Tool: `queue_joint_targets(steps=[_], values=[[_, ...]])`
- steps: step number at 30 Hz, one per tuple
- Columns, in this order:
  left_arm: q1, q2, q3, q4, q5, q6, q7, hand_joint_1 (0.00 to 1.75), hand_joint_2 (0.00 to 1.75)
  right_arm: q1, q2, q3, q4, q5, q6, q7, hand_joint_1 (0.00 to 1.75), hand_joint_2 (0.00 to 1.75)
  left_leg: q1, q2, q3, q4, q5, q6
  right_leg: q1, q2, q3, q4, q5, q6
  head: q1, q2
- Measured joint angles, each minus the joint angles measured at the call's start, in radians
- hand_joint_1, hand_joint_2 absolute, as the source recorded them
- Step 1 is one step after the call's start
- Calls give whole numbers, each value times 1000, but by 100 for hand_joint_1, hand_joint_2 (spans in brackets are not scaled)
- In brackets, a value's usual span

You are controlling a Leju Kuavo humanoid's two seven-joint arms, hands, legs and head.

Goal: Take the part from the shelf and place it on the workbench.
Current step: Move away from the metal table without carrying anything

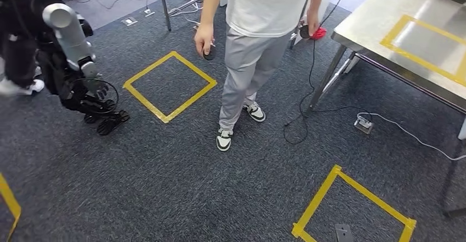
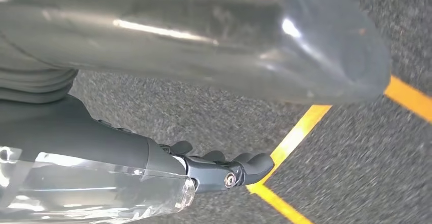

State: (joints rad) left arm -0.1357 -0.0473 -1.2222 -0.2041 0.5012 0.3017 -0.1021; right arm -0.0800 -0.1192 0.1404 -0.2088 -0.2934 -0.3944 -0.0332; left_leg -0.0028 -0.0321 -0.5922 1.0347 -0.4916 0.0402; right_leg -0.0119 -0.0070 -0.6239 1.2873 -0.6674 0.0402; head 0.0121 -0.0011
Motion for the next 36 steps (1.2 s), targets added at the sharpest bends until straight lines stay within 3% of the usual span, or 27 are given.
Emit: queue_joint_targets(steps=[1,2,4,6,8,10,12,14,15,16,17,18,20,21,23,25,26,28,29,30,31,33,35,36], values=[[2,1,0,0,1,0,-1,0,0,-2,1,3,0,0,-1,2,0,0,-2,-14,1,0,1,0,1,3,12,-32,30,-5,1,0],[2,1,0,0,2,1,-3,0,0,-3,2,6,0,0,-2,4,0,0,-3,-29,2,0,3,-1,2,13,38,-97,72,-12,2,0],[2,-1,0,0,2,1,-5,0,0,-5,0,12,1,0,-3,6,0,0,-5,-56,-1,2,7,-6,2,60,89,-225,133,-28,0,0],[2,-2,0,0,2,1,-7,0,0,-8,-2,15,1,-1,-4,6,0,0,-2,-79,-12,4,14,-17,3,86,110,-280,141,-36,0,0],[5,-2,0,0,2,2,-6,0,0,-13,-3,16,1,-2,-4,6,0,0,0,-90,-21,5,18,-29,2,68,114,-297,144,-36,2,0],[8,0,0,0,3,4,-4,0,0,-13,0,17,0,-1,-4,6,0,0,-5,-29,-38,37,-9,-40,-1,45,119,-313,154,-38,-7,0],[7,1,0,0,5,6,-3,0,0,-9,2,19,0,-1,-4,6,0,0,-3,39,-80,132,-71,-51,1,19,121,-318,157,-42,-21,0],[7,2,0,0,7,7,-3,0,0,-5,2,21,1,-1,-3,6,0,0,9,41,-127,240,-116,-62,2,-12,120,-316,156,-43,-27,0],[8,3,0,0,8,7,-3,0,0,-5,2,21,2,-1,-3,6,0,0,15,39,-132,258,-113,-68,2,-26,120,-314,155,-42,-28,0],[9,4,0,0,9,7,-2,0,0,-6,3,22,2,-1,-3,6,0,0,20,40,-119,241,-94,-73,0,-40,120,-311,153,-39,-29,0],[9,4,0,0,9,7,-2,0,0,-7,3,22,3,-1,-3,6,0,0,23,53,-86,184,-61,-77,-2,-50,121,-307,149,-34,-29,0],[9,5,0,0,10,7,-2,0,0,-8,3,22,3,0,-2,6,0,0,22,83,-50,120,-39,-80,-3,-60,121,-302,145,-27,-31,0],[7,5,0,0,10,7,-3,0,0,-10,3,24,3,1,-1,6,0,0,16,134,-4,32,-20,-69,0,-75,122,-290,135,-13,-33,0],[7,5,0,0,10,7,-3,0,0,-10,2,26,3,1,-1,6,0,0,11,144,-2,24,-26,-60,2,-82,123,-288,132,-8,-31,0],[8,4,0,0,10,7,-3,0,0,-11,1,31,3,1,0,6,0,0,9,120,-7,22,-22,-39,1,-96,127,-289,130,0,-25,0],[6,4,0,0,10,8,-3,0,0,-10,0,35,4,1,2,6,0,0,10,92,-12,19,-15,-25,-3,-71,119,-266,103,10,-20,0],[5,3,0,0,10,8,-3,0,0,-8,-1,37,4,1,3,6,0,0,11,76,-14,17,-11,-18,-5,-47,104,-226,73,13,-17,0],[3,1,0,0,10,10,-4,0,0,-2,-4,39,4,1,6,6,0,0,8,44,-20,18,-5,-8,-5,-8,50,-91,0,13,-6,0],[3,0,0,0,10,10,-4,0,0,1,-6,39,5,1,7,6,0,0,6,26,-21,18,-3,-5,-4,-3,24,-31,-22,11,0,0],[5,-1,0,0,10,10,-3,0,0,2,-6,40,5,1,8,6,0,0,3,9,-22,18,-1,-3,-4,0,10,1,-25,7,4,0],[6,-1,0,0,10,10,-3,0,0,1,-6,40,5,1,9,6,0,0,1,-7,-22,18,0,-2,-3,2,11,-3,-9,3,6,0],[7,-1,0,0,10,10,-3,0,0,-2,-6,41,5,2,10,6,0,0,-3,-36,-19,18,3,-2,-1,20,59,-117,68,-12,8,0],[6,-3,0,0,10,10,-4,0,0,-5,-10,41,6,2,10,6,0,0,-5,-61,-21,19,8,-7,1,65,109,-240,117,-29,5,0],[5,-4,0,0,10,10,-4,0,0,-7,-12,42,6,3,10,5,0,0,-3,-72,-24,19,12,-13,2,81,120,-271,122,-34,4,0]])
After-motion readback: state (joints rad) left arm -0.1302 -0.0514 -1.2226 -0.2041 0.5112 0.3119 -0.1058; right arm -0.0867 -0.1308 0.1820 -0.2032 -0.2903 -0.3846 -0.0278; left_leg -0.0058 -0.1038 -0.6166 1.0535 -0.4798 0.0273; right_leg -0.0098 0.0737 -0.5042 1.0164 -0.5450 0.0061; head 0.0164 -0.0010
